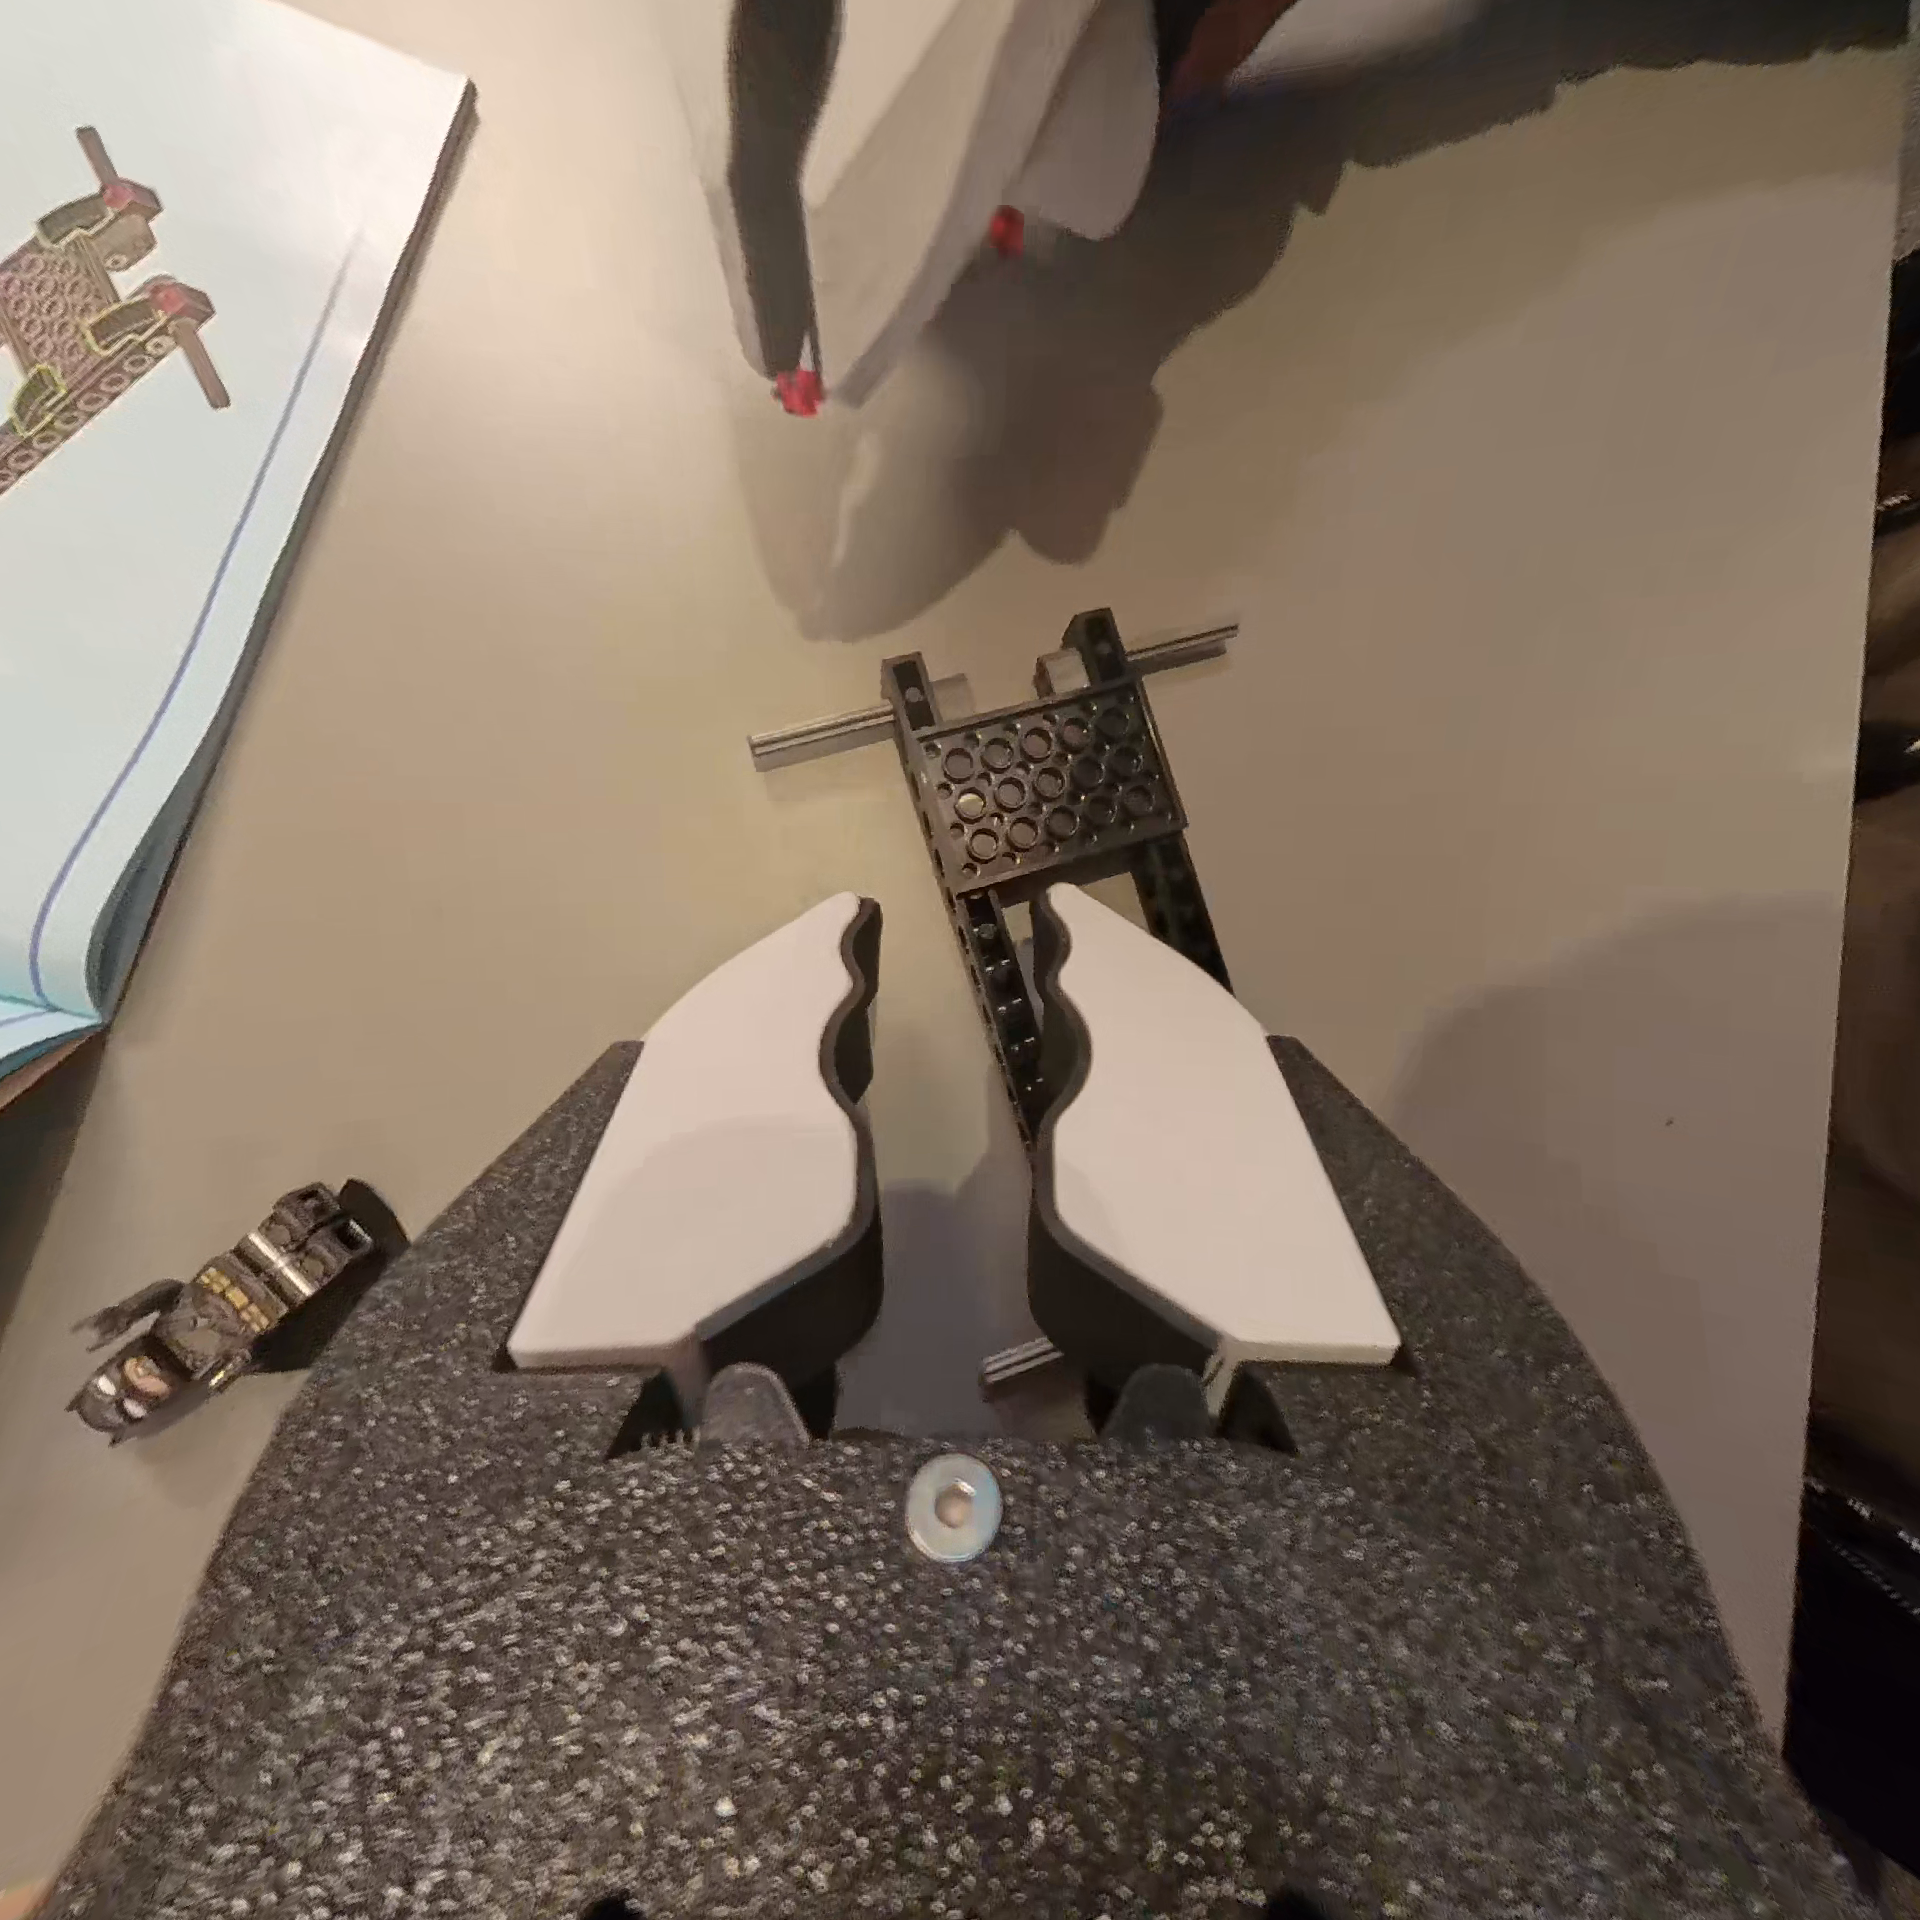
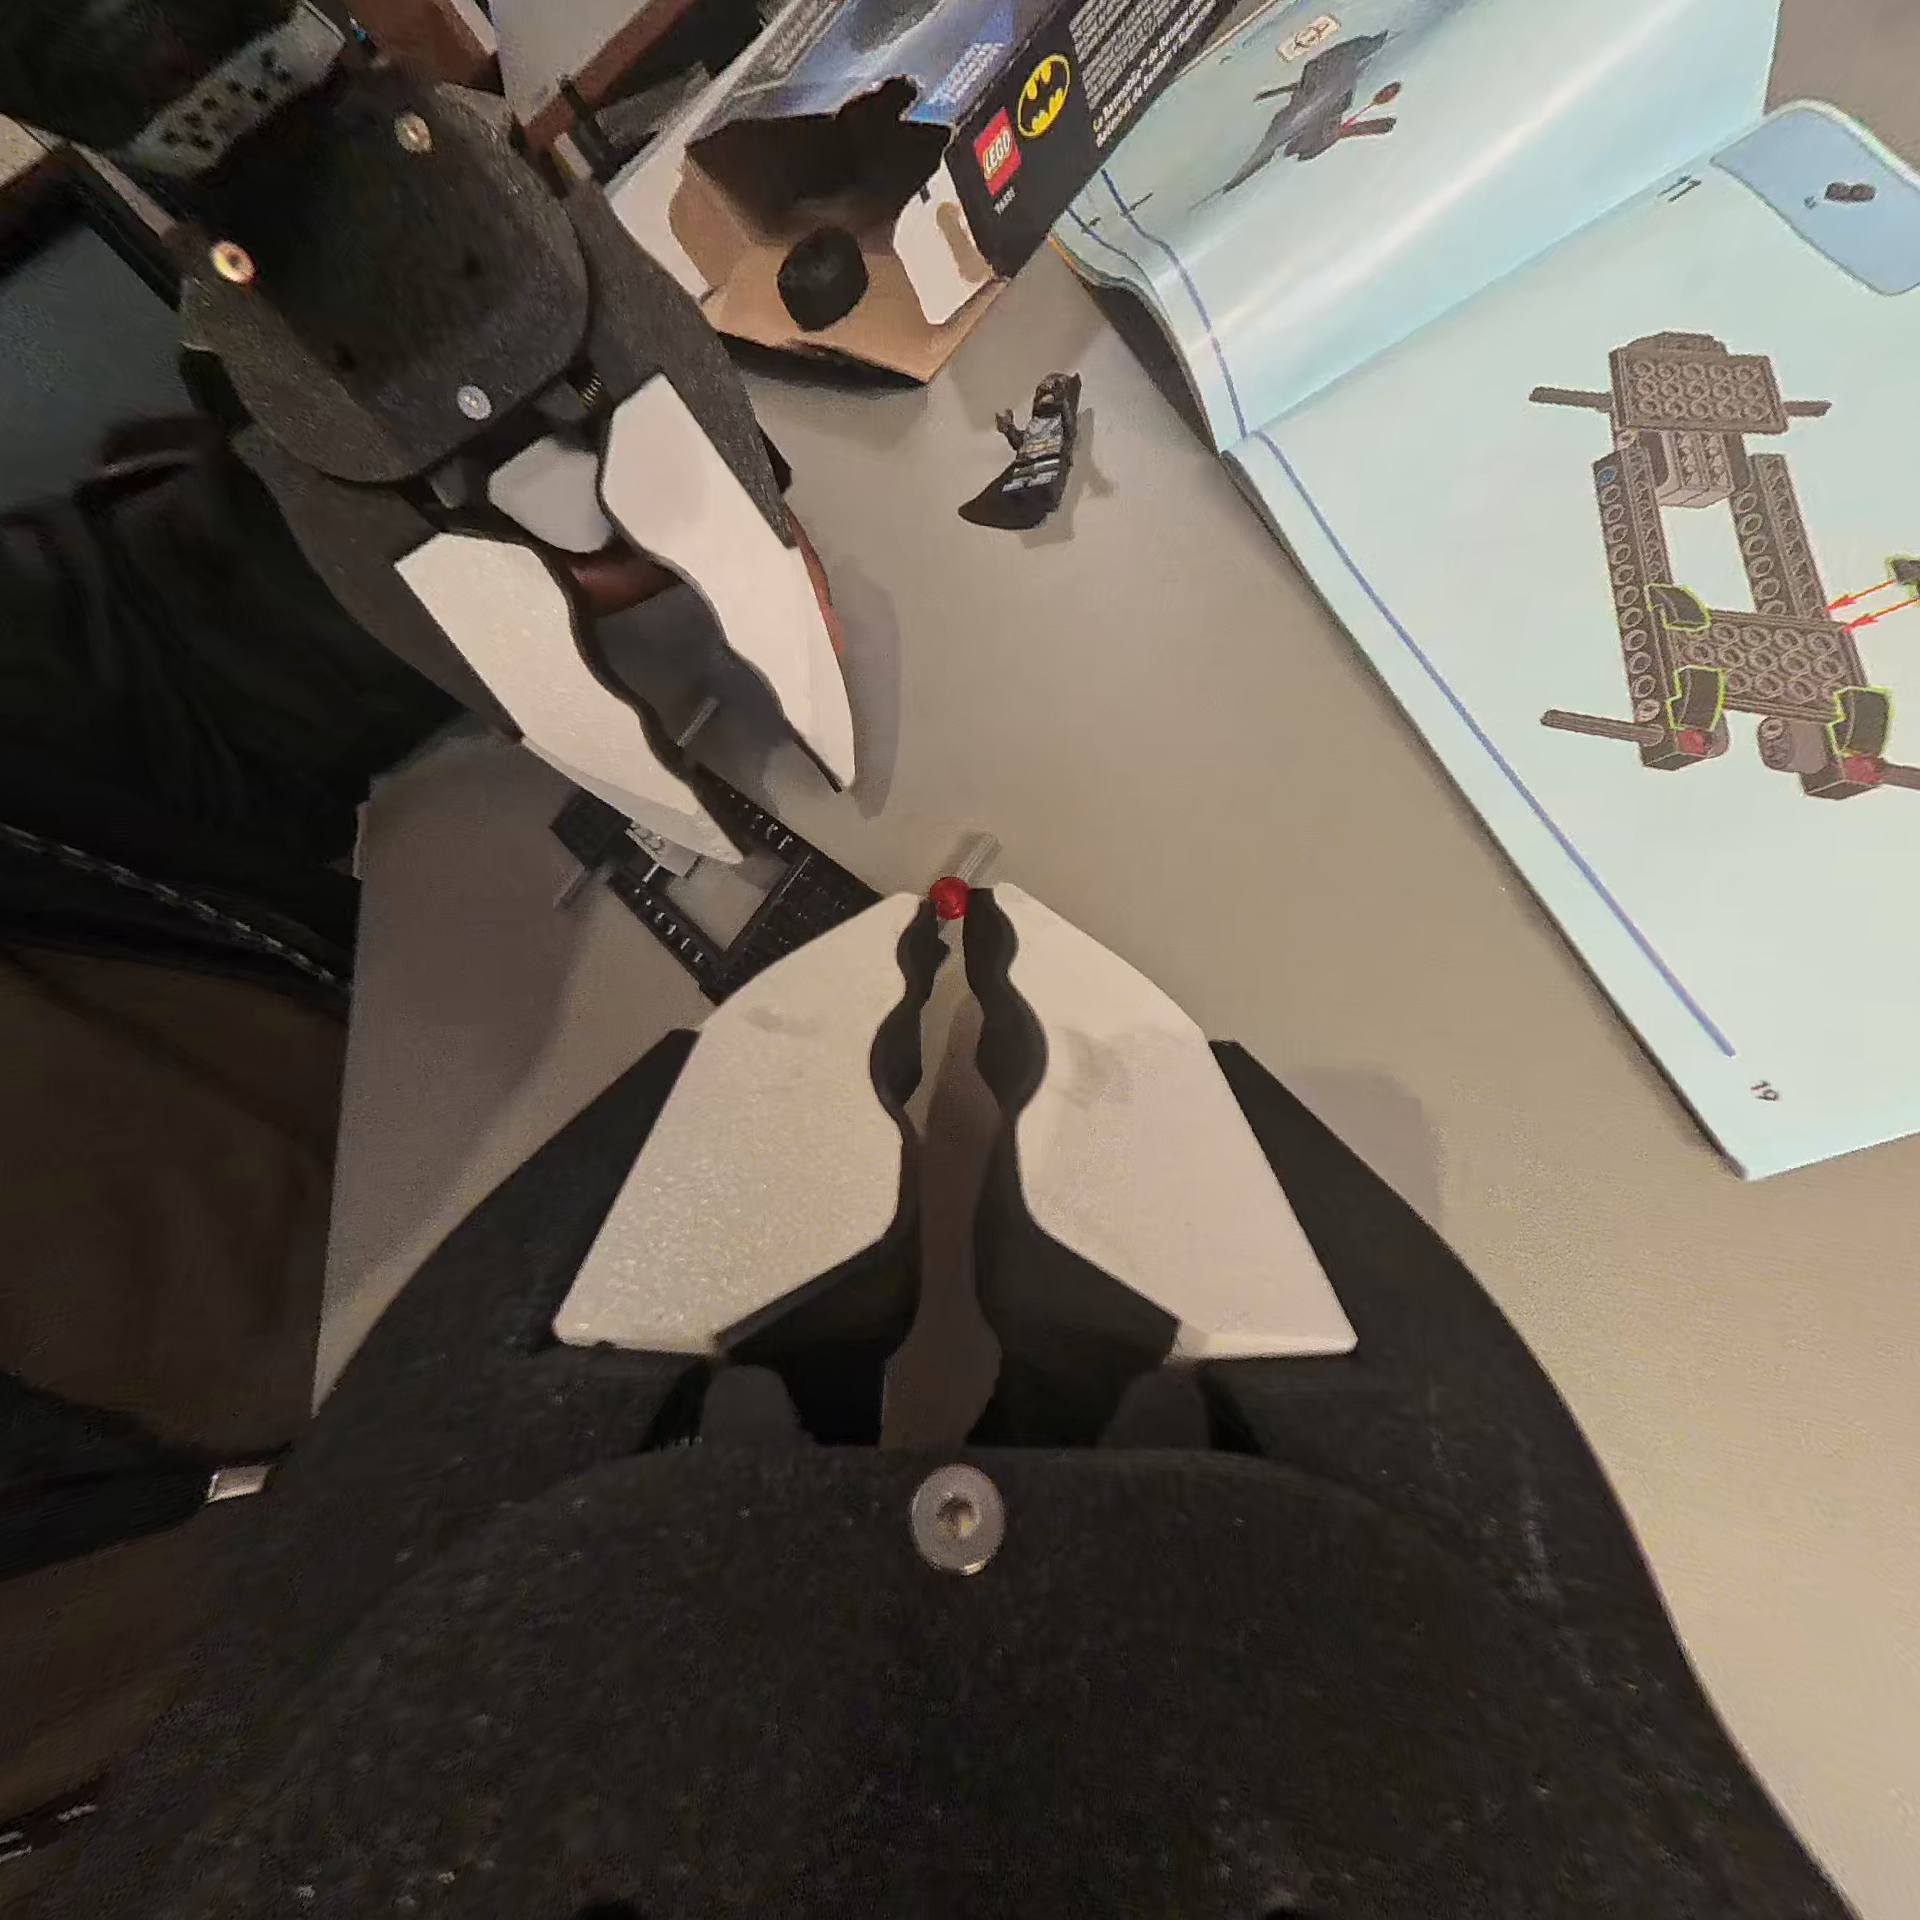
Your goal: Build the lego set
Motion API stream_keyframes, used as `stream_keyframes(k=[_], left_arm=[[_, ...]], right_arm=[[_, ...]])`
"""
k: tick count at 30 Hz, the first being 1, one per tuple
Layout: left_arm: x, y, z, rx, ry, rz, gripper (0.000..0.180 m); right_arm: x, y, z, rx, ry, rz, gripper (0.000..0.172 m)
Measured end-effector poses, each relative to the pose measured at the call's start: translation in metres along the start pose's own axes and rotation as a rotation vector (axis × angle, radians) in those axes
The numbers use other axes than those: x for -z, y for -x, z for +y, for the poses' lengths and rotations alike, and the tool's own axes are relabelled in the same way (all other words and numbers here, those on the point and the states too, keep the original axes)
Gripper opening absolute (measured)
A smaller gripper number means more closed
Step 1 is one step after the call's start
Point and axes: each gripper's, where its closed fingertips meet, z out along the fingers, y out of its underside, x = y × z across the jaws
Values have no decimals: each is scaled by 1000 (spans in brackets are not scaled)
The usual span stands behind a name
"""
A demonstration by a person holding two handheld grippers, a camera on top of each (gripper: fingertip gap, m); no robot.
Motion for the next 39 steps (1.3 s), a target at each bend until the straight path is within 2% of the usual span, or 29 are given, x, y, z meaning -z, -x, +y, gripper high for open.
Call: stream_keyframes(k=[6, 9, 11, 15, 26, 39], left_arm=[[-9, 2, 18, -52, 153, -94, 27], [-13, -1, 14, -76, 131, -92, 12], [-17, -1, 9, -88, 102, -86, 9], [-21, -10, 1, -104, 48, -15, 8], [-22, -12, -2, -135, 41, -19, 8], [-22, -14, -1, -142, 44, -15, 8]], right_arm=[[-6, 5, 9, 28, 51, -17, 6], [-9, 9, 17, 67, 94, -32, 6], [-10, 14, 22, 115, 125, -39, 5], [-10, 17, 31, 198, 189, -24, 5], [-9, 21, 43, 274, 273, -18, 6], [-10, 20, 44, 305, 289, 11, 6]])
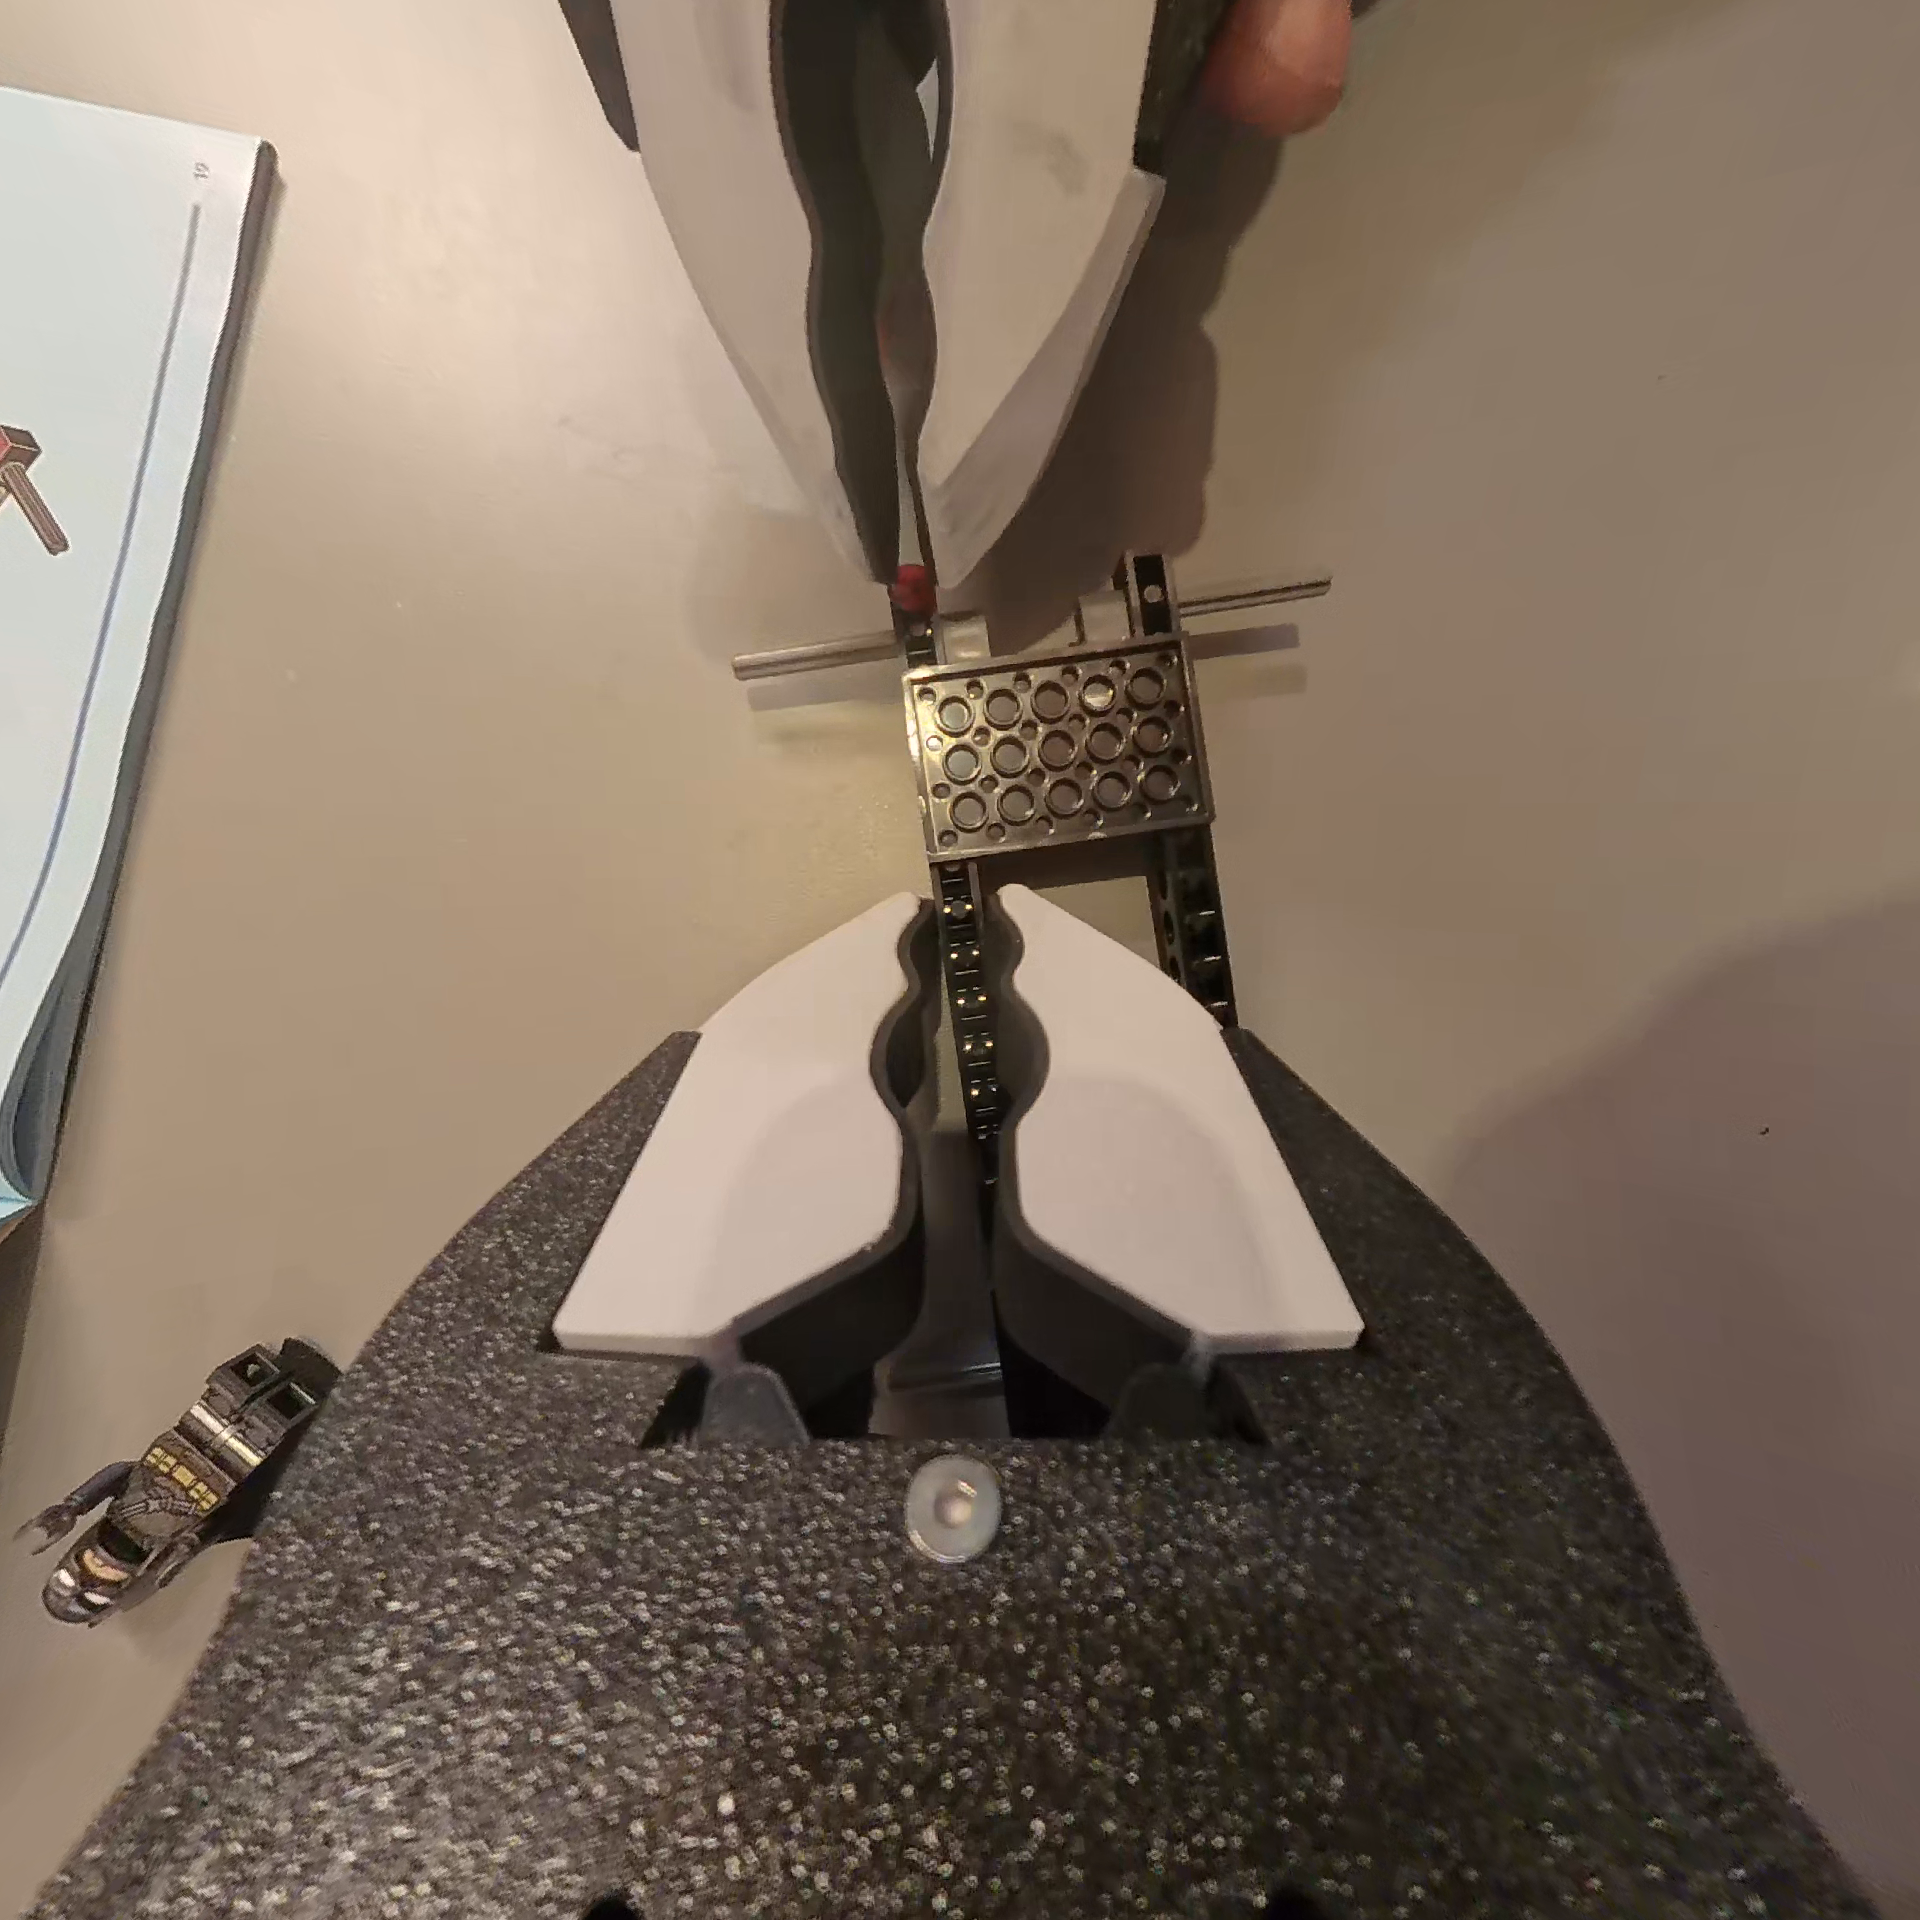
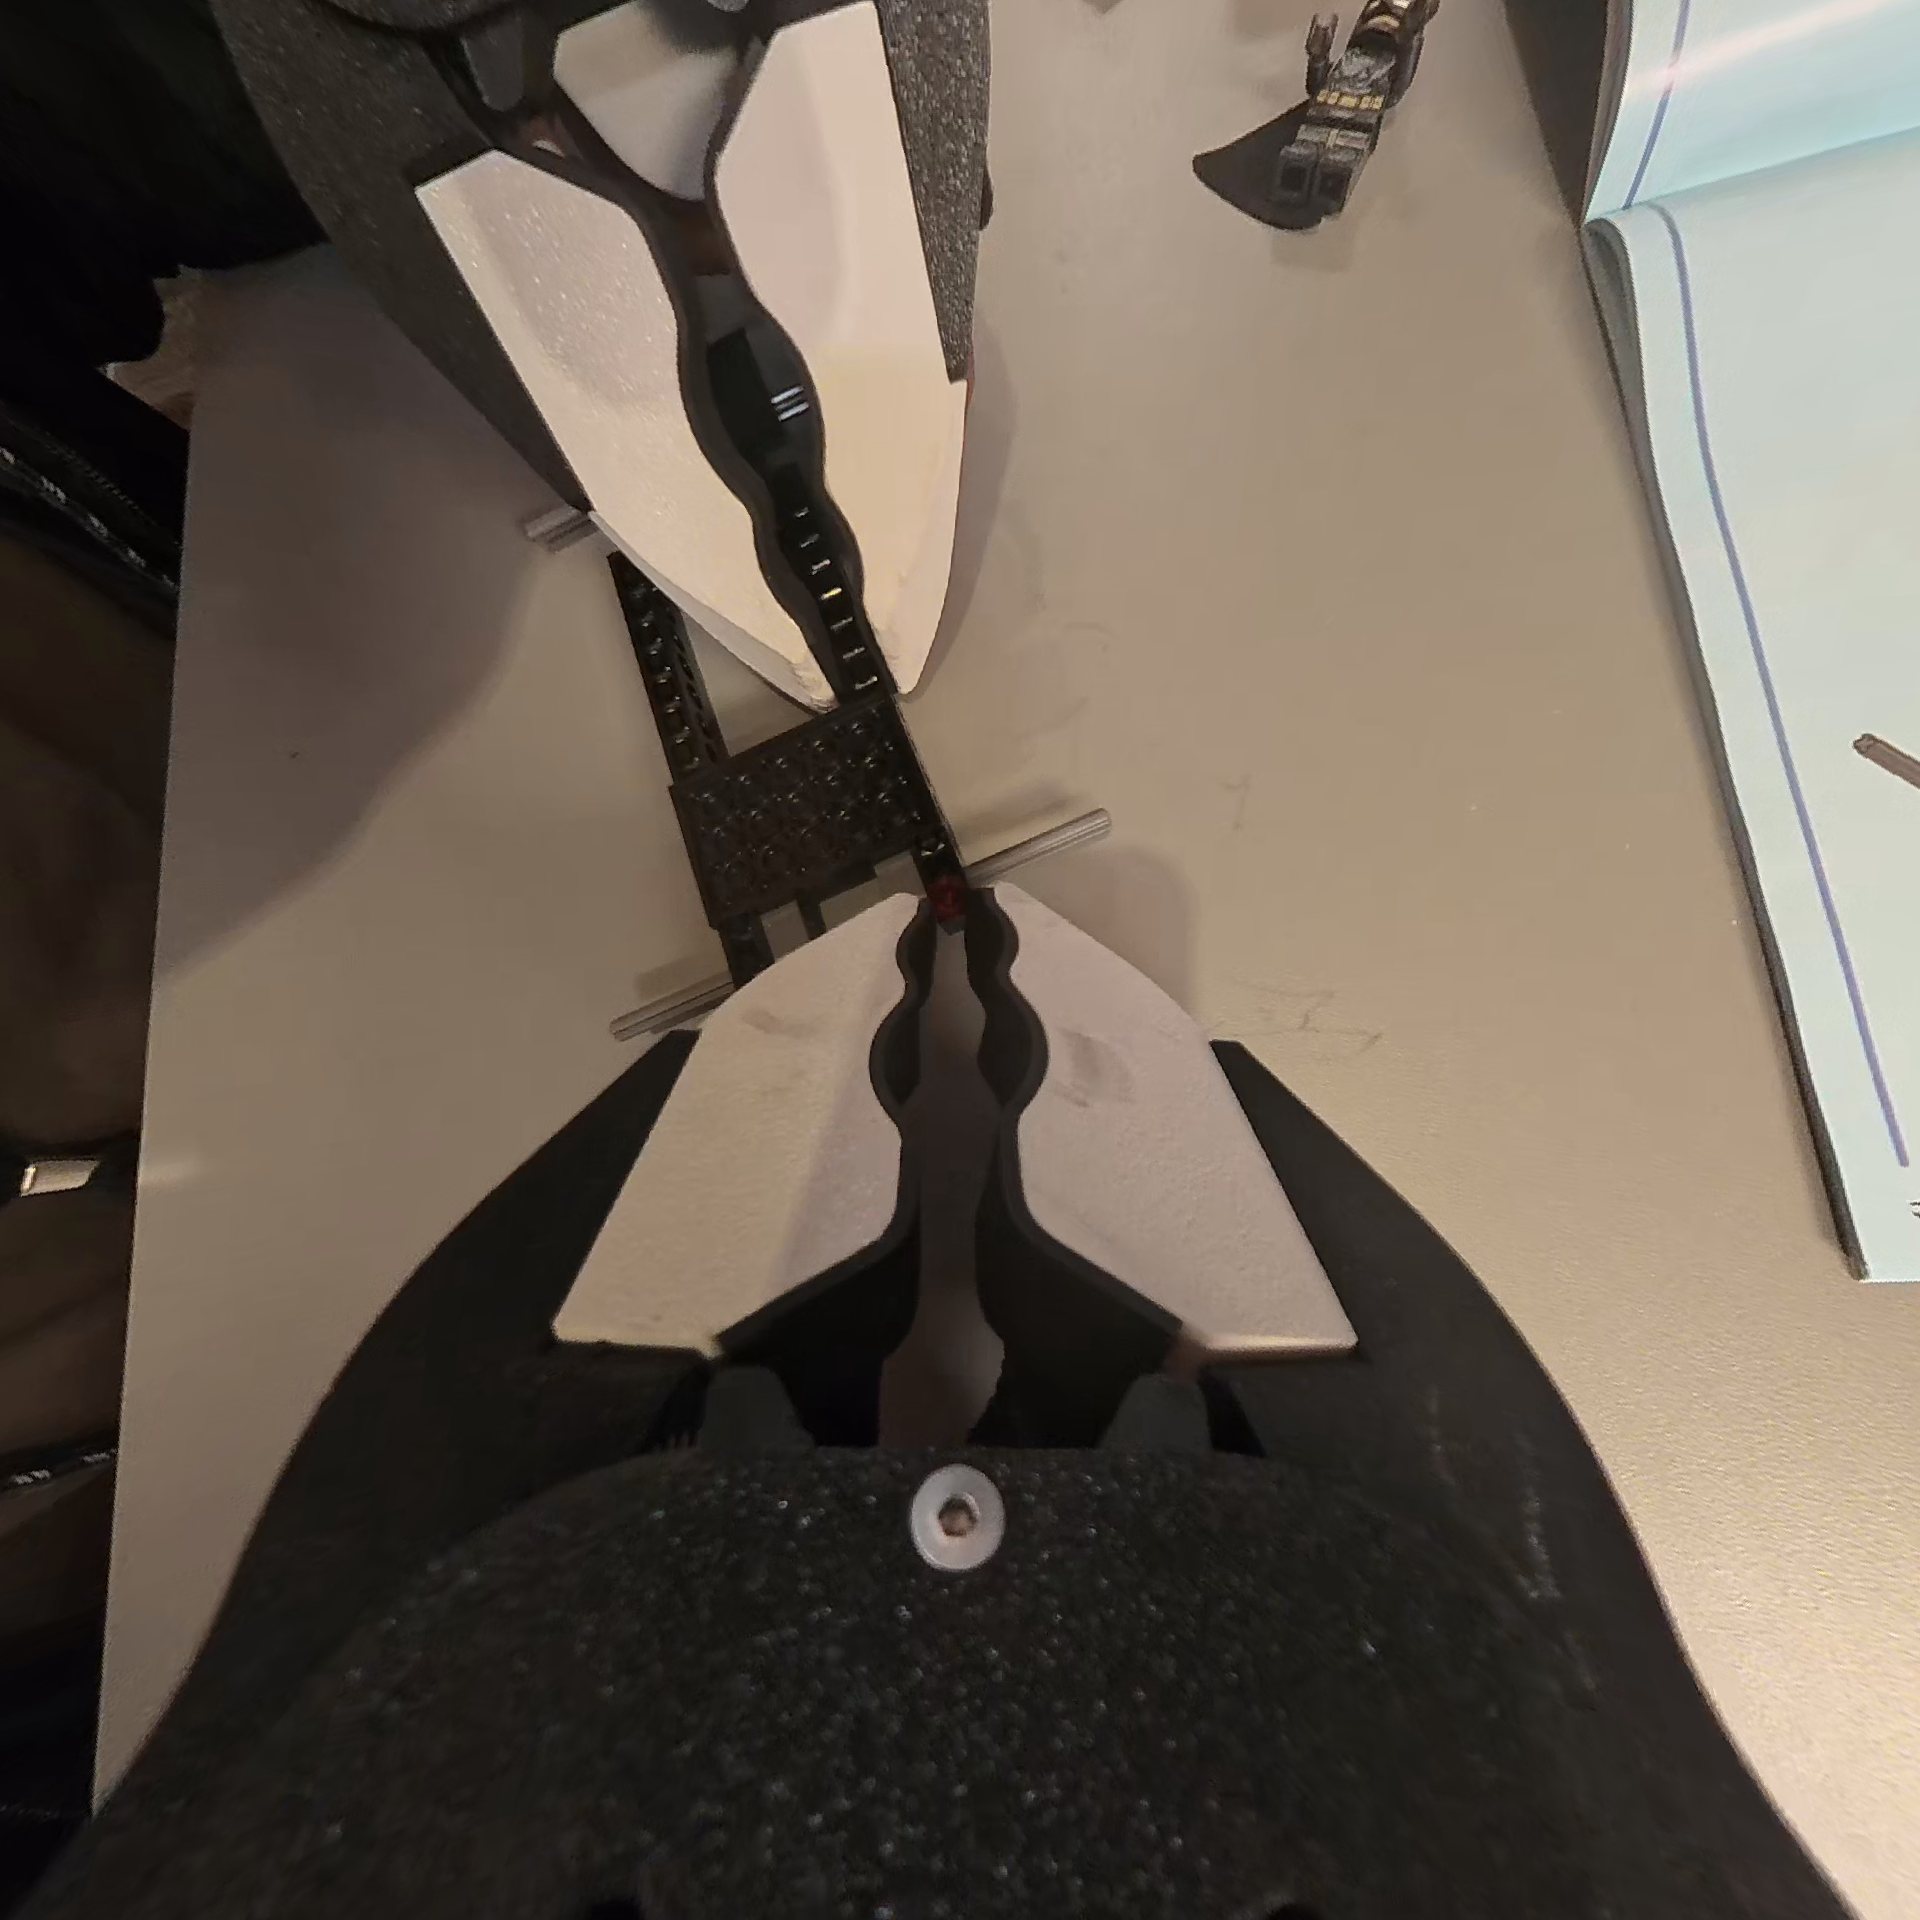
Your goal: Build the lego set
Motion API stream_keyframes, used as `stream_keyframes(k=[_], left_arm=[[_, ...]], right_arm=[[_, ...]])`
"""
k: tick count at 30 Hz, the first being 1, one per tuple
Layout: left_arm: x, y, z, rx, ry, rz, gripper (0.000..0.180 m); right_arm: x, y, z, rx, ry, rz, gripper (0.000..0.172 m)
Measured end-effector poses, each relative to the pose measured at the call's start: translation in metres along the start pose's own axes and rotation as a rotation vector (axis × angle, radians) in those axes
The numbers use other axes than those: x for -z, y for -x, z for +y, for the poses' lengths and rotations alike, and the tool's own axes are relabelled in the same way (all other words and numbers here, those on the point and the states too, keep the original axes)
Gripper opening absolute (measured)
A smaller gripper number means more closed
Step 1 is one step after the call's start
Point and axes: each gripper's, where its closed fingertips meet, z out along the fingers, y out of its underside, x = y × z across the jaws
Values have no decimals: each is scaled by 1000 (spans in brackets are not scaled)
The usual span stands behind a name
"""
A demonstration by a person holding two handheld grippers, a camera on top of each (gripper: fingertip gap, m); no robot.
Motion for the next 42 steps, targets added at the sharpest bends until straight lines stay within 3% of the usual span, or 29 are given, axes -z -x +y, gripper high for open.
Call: stream_keyframes(k=[18, 31, 36, 42], left_arm=[[1, 0, 1, -8, -13, 14, 8], [9, -2, 3, -34, -42, 62, 8], [12, -6, 1, -42, -68, 98, 7], [16, -8, -1, -55, -86, 109, 8]], right_arm=[[5, -2, -1, 75, -31, 37, 14], [19, 7, -4, 634, -160, 280, 24], [11, 10, -7, 903, -175, 451, 24], [12, 15, -17, 1084, -223, 588, 24]])
